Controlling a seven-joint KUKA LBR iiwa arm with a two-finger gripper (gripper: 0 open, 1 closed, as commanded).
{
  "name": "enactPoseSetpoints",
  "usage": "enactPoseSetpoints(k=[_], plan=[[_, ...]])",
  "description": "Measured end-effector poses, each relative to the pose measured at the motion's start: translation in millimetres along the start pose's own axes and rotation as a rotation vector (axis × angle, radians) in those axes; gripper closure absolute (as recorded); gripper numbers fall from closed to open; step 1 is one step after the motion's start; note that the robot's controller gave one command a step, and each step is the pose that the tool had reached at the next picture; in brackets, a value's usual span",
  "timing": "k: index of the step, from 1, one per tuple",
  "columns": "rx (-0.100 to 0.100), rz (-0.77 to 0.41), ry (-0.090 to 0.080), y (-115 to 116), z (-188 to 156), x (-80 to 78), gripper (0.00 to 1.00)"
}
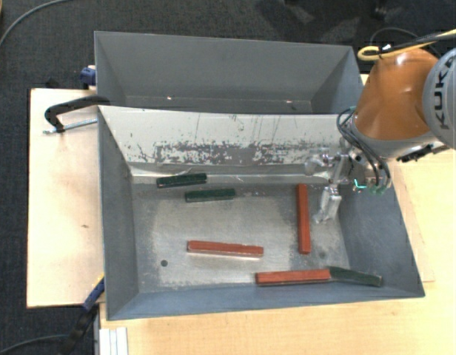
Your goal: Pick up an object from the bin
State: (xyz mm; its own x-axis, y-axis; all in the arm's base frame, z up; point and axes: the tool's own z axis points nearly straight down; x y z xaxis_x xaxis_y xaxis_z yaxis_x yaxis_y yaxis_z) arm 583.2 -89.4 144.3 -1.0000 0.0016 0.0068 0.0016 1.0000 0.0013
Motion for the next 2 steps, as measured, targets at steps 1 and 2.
enactPoseSetpoints(k=[1, 2], plan=[[0.001, -0.586, -0.003, 21.5, 74.6, -4.5, 0.0], [0.008, -0.898, -0.014, 6.4, 42.1, 1.2, 0.0]])
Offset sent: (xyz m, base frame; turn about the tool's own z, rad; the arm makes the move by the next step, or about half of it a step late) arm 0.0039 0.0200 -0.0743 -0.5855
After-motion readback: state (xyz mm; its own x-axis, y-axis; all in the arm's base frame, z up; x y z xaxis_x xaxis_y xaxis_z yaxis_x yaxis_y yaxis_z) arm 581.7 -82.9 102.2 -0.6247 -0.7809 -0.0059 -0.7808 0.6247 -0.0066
